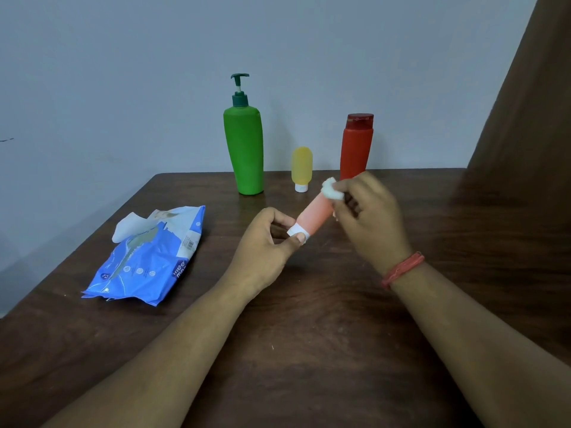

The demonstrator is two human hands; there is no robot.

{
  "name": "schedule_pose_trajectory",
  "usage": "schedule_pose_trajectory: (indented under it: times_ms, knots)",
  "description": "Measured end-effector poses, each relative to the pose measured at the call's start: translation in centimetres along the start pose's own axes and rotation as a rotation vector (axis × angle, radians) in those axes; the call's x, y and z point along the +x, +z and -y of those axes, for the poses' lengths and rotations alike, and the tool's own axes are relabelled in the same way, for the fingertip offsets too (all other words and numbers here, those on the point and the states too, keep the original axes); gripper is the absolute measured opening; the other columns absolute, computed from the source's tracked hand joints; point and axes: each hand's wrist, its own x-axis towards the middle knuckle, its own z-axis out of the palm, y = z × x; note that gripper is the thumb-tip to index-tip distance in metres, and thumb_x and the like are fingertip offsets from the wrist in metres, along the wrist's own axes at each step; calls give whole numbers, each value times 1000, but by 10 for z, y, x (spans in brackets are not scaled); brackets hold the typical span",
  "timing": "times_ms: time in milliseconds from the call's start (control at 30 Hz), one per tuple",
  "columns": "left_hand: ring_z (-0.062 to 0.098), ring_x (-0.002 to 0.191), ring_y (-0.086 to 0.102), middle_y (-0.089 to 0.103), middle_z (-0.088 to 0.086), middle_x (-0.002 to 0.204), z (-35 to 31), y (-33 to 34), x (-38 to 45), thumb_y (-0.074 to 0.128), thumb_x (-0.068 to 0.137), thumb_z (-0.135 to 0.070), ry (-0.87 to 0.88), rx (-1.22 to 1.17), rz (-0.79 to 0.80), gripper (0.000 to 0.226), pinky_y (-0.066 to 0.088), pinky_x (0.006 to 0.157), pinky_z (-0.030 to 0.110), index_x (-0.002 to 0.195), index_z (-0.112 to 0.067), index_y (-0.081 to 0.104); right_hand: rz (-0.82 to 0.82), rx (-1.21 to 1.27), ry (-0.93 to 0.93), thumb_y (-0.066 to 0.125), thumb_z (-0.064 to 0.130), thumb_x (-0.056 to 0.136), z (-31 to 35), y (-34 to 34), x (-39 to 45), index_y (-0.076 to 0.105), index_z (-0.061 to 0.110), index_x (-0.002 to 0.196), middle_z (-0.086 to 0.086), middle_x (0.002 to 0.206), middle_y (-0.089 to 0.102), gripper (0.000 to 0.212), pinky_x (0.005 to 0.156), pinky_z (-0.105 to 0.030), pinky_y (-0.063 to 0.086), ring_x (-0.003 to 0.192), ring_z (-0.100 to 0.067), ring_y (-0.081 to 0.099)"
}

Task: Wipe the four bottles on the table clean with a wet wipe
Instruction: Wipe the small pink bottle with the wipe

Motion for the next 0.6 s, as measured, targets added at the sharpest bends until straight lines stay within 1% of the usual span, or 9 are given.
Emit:
schedule_pose_trajectory:
  times_ms: [67,100,167,233,267,400,467,533,600]
  knots:
    - [12,92,67,69,-1,101,-2,-3,1,77,86,-15,37,36,-32,19,49,75,23,94,-22,62,145,-26,-154,69,8,88,7,3,-3,72,14,107,-1,100,61,20,75,-23,48,86,-9,56]
    - [11,91,66,68,0,101,-3,-4,0,78,85,-15,64,52,-46,18,48,73,19,92,-22,62,213,-46,-209,69,10,88,11,5,-4,72,15,108,-1,101,61,21,74,-26,50,88,-13,60]
    - [6,88,65,68,0,100,-6,-7,0,80,83,-15,112,74,-64,20,47,69,11,89,-23,63,329,-106,-295,64,15,91,18,8,-5,72,14,110,-3,101,61,21,67,-37,55,84,-21,63]
    - [2,88,64,67,-2,99,-8,-9,0,82,81,-15,154,111,-70,21,47,71,9,87,-24,64,398,-161,-344,53,23,94,23,10,-5,71,14,113,-3,100,59,28,61,-43,55,81,-24,62]
    - [2,89,63,67,-3,99,-9,-9,0,82,81,-16,170,128,-76,20,48,72,10,88,-24,65,403,-185,-344,51,24,95,24,10,-5,71,15,114,-3,100,59,29,60,-43,55,81,-23,62]
    - [1,90,60,64,-8,97,-13,-7,2,83,80,-20,218,182,-100,19,49,74,10,92,-20,68,323,-251,-282,68,20,90,20,0,0,73,17,112,0,94,60,23,61,-32,53,82,-19,60]
    - [-2,90,58,63,-10,96,-14,-6,3,83,79,-18,237,213,-120,20,47,73,7,93,-19,69,302,-272,-231,67,22,90,15,-4,2,73,20,114,1,96,60,24,65,-31,52,85,-18,60]
    - [-5,91,57,62,-10,97,-13,-8,3,82,79,-13,225,224,-142,20,44,72,4,93,-18,69,308,-299,-173,66,22,92,8,-7,5,72,21,118,2,99,60,26,73,-33,54,88,-17,60]
    - [-7,93,57,63,-11,99,-12,-11,3,81,80,-10,197,219,-155,21,43,71,2,95,-18,69,298,-335,-120,66,21,93,-1,-11,6,72,20,118,2,101,61,26,77,-30,50,88,-17,60]
